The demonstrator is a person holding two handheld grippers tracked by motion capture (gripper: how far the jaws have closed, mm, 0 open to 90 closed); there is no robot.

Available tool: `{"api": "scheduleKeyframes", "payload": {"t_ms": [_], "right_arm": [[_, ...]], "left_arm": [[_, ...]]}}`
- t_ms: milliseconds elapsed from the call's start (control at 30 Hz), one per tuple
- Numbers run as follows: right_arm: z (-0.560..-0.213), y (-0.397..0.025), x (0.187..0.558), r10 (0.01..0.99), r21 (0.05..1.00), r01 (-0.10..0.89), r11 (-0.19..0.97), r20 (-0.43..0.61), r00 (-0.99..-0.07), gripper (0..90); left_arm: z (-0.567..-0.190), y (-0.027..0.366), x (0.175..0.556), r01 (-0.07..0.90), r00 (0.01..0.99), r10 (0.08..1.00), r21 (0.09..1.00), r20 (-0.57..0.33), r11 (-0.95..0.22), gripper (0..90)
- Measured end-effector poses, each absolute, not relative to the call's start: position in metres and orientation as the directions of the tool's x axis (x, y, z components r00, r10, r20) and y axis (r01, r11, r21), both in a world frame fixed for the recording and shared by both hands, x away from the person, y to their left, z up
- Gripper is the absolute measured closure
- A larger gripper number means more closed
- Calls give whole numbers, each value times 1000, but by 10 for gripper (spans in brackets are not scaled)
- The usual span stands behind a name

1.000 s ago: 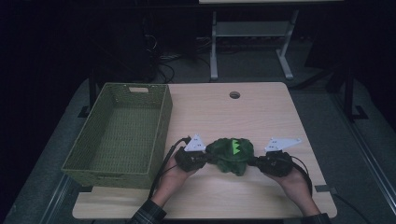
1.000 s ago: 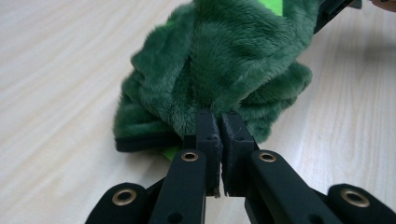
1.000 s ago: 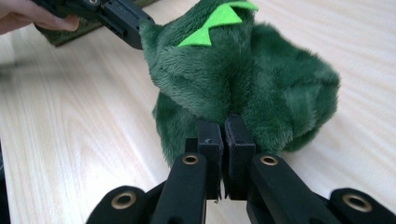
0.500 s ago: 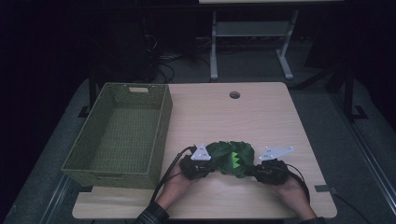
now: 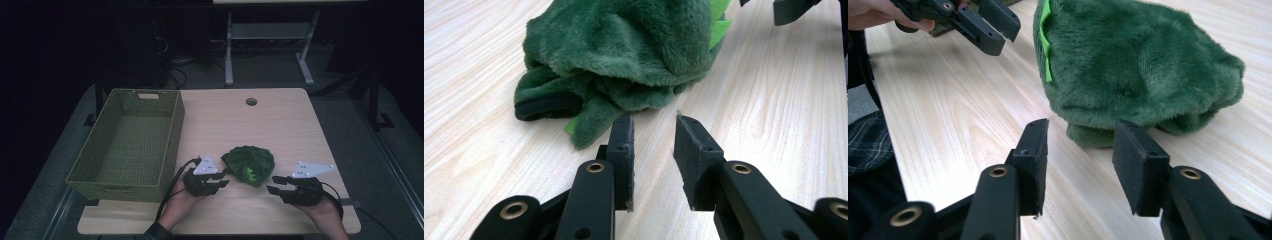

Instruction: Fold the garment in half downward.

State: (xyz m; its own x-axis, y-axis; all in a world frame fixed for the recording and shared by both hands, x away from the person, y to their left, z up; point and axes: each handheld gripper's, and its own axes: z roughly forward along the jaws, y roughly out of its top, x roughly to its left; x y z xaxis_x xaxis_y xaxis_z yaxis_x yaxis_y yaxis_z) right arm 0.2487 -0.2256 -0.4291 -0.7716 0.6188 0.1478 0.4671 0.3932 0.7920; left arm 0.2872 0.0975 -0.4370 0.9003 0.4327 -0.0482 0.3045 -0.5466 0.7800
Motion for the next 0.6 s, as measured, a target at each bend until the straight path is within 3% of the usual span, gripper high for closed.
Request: {"api": "scheduleKeyframes", "payload": {"t_ms": [133, 300, 600], "right_arm": [[-424, -228, 250, 619, 803, 463, 376, 154, -770, 698], [-417, -228, 264, 650, 807, 465, 364, 138, -747, 888], [-416, -215, 298, 672, 780, 479, 404, 103, -734, 899]], "left_arm": [[-427, 100, 292, 301, 896, 441, 793, -45, -530, 746], [-410, 94, 304, 288, 899, 436, 804, -40, -520, 879], [-401, 62, 340, 305, 891, 450, 806, -54, -507, 896]]}}
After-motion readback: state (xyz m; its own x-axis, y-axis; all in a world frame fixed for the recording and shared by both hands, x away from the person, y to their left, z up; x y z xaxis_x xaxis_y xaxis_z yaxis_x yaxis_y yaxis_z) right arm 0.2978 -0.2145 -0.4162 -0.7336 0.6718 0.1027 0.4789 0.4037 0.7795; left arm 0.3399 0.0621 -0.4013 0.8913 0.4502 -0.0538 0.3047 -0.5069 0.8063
